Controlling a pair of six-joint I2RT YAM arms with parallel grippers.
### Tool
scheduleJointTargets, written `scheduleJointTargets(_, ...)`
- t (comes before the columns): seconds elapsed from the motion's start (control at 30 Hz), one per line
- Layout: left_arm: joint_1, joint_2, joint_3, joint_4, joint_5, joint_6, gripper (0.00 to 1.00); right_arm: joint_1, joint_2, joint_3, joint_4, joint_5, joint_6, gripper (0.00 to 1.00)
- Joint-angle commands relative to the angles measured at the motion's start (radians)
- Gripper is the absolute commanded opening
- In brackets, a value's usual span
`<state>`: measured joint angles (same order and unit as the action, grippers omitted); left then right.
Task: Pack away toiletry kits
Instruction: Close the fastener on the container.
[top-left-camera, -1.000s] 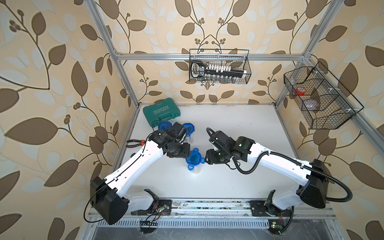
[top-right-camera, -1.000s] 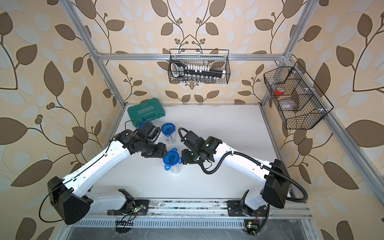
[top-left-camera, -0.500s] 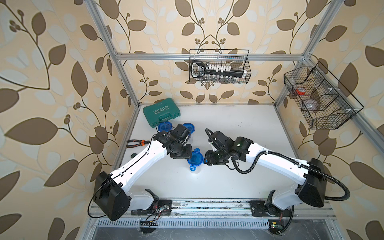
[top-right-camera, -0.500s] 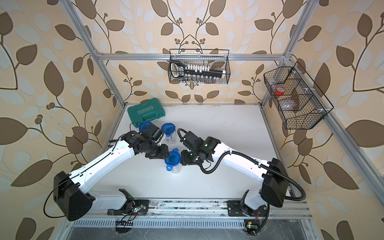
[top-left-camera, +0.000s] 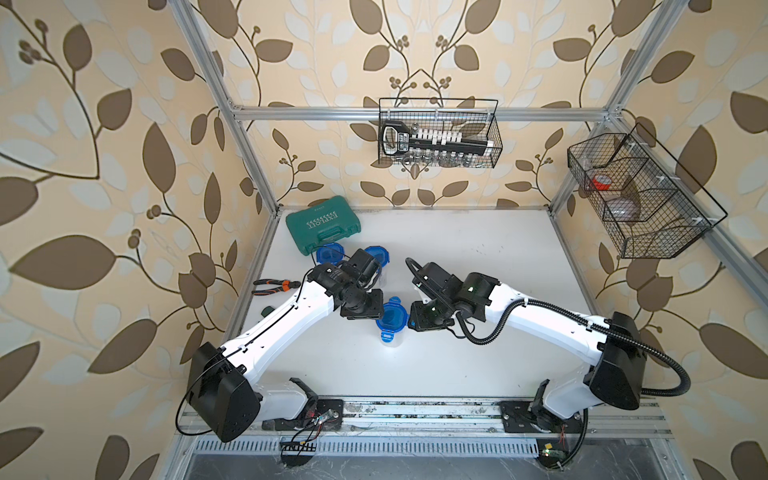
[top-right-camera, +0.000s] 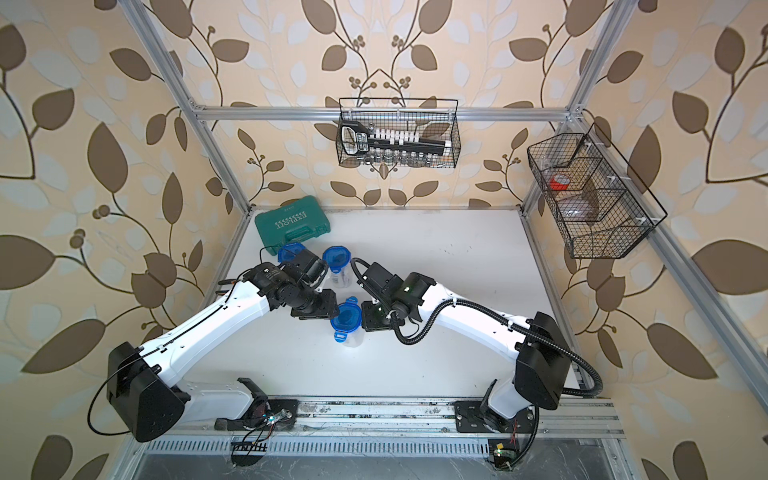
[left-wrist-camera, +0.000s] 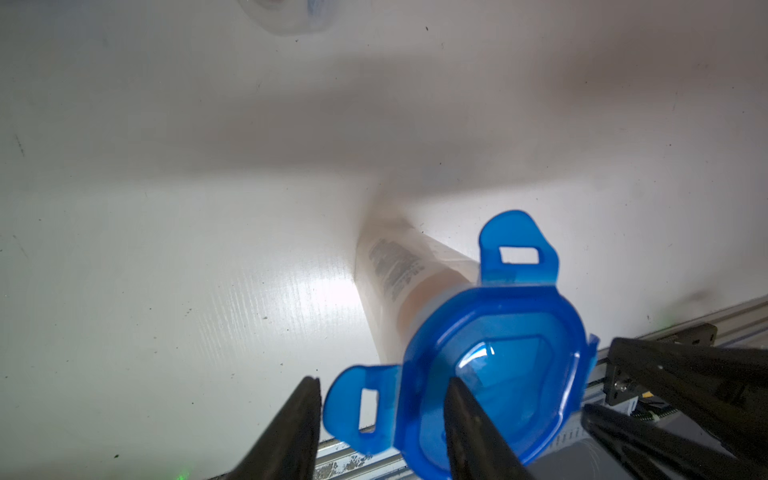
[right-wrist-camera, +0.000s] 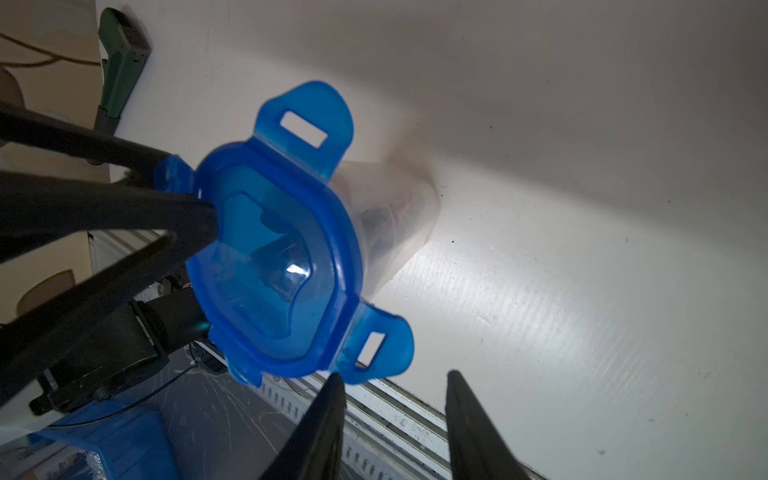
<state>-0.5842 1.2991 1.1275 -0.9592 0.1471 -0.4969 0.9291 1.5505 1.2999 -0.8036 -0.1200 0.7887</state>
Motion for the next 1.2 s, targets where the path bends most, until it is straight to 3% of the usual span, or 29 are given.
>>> scheduleJointTargets(0.0,-0.014,-0.001,-0.011,-0.009,-0.020,0.000,0.50,-0.001,0.003,0.045,-0.025,0.021,-0.009,0.39)
scheduleJointTargets(0.37,-0.031,0.009,0.013,-0.042,-0.057,-0.002,0.50,-0.009,0.074,0.048,0.032,-0.062,-0.014,0.34)
scheduleJointTargets(0.77,-0.030,0.003,0.146,-0.154,-0.123,0.037,0.61,-0.030,0.059,0.035,0.055,-0.070,0.000,0.34)
scheduleJointTargets(1.17,-0.070,0.054,0.145,-0.126,-0.065,0.046,0.50,-0.029,0.056,0.056,0.021,-0.054,0.006,0.36)
